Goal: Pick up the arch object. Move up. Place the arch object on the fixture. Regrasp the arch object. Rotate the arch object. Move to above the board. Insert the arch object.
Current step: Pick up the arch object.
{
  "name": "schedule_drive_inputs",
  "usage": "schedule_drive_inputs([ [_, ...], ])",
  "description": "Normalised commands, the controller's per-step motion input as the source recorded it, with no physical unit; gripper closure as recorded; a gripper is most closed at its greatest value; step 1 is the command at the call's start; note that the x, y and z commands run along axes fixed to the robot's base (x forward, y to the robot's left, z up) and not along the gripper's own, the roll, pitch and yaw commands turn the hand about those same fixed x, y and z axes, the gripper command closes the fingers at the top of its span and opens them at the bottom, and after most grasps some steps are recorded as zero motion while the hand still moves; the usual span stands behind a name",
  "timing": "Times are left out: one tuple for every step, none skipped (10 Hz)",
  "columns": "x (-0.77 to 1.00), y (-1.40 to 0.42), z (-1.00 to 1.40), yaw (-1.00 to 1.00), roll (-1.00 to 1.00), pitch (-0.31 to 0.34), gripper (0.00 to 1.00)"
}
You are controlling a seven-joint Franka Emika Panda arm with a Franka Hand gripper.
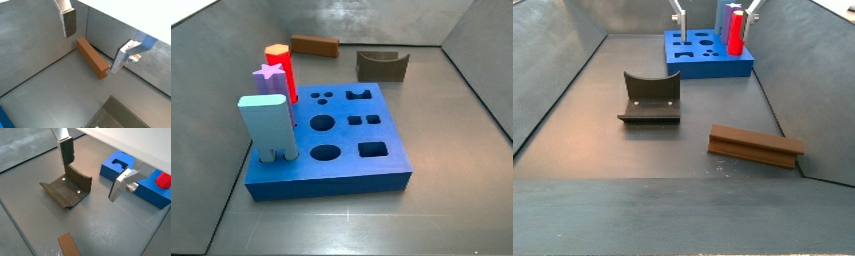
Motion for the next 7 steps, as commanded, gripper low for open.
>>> schedule_drive_inputs([
  [0.00,0.04,0.00,0.00,-0.02,-0.009,0.00],
  [0.00,0.15,-0.05,0.03,-0.03,0.000,0.00],
  [0.00,0.26,-0.33,0.37,-0.08,-0.006,0.00],
  [0.03,0.31,-0.47,0.70,-0.03,-0.003,0.00],
  [0.04,0.25,-0.42,0.65,-0.06,-0.019,0.00],
  [-0.05,0.04,0.00,0.00,-0.01,-0.004,0.00],
  [-0.14,0.13,0.00,-0.45,0.00,-0.037,0.00],
])
